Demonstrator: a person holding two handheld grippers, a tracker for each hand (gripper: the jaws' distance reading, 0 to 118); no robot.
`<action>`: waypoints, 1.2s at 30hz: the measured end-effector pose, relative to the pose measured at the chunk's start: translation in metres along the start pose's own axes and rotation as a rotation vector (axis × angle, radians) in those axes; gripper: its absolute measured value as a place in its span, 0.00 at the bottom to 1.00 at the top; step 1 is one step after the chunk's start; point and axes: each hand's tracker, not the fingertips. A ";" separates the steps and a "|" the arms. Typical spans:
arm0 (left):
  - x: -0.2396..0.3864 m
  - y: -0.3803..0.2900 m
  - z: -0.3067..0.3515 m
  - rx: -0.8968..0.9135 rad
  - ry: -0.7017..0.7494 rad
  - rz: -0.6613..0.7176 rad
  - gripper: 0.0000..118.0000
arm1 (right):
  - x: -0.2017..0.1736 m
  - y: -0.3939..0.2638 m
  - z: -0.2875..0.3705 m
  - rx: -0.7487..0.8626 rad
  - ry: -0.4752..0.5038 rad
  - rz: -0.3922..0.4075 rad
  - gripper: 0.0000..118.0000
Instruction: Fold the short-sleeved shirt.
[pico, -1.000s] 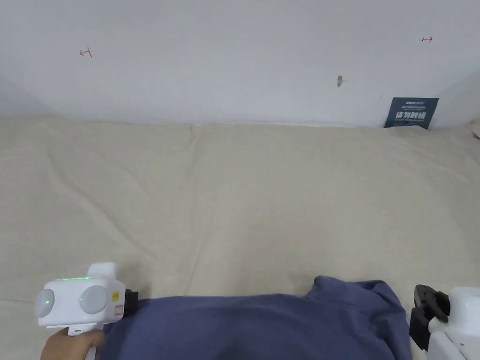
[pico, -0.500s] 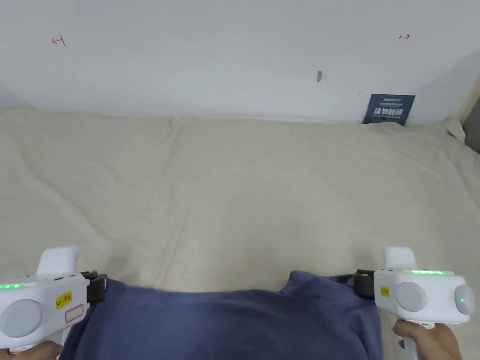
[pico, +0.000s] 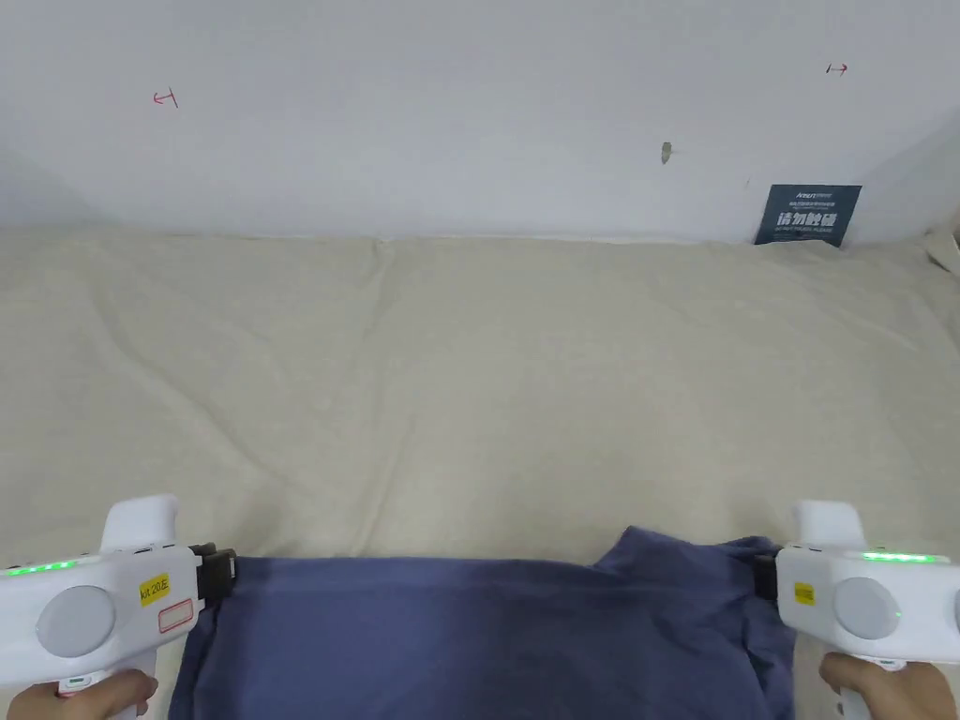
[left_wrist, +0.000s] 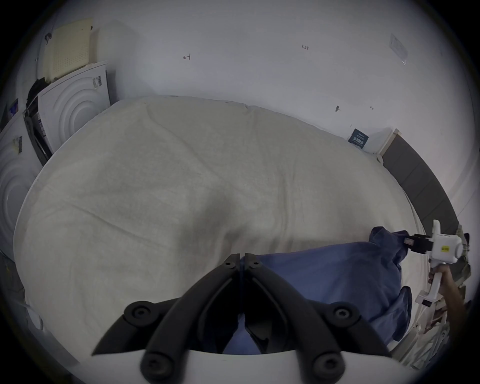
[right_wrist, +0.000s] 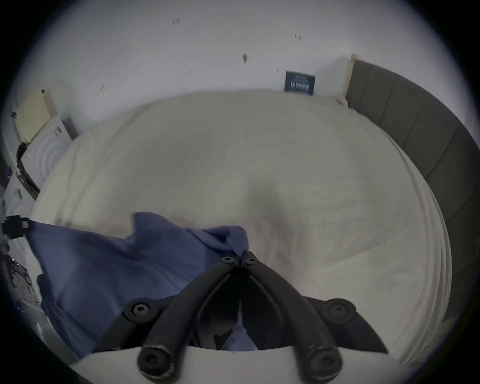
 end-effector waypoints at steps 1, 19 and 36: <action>-0.001 -0.002 0.005 0.003 0.001 0.006 0.01 | 0.000 0.000 0.018 0.024 0.021 0.000 0.00; -0.037 -0.130 0.101 -0.076 0.035 0.093 0.01 | 0.018 -0.164 0.211 0.093 0.111 -0.116 0.00; -0.023 -0.184 0.104 -0.154 0.060 0.199 0.82 | 0.022 -0.209 0.195 0.043 0.008 -0.182 0.73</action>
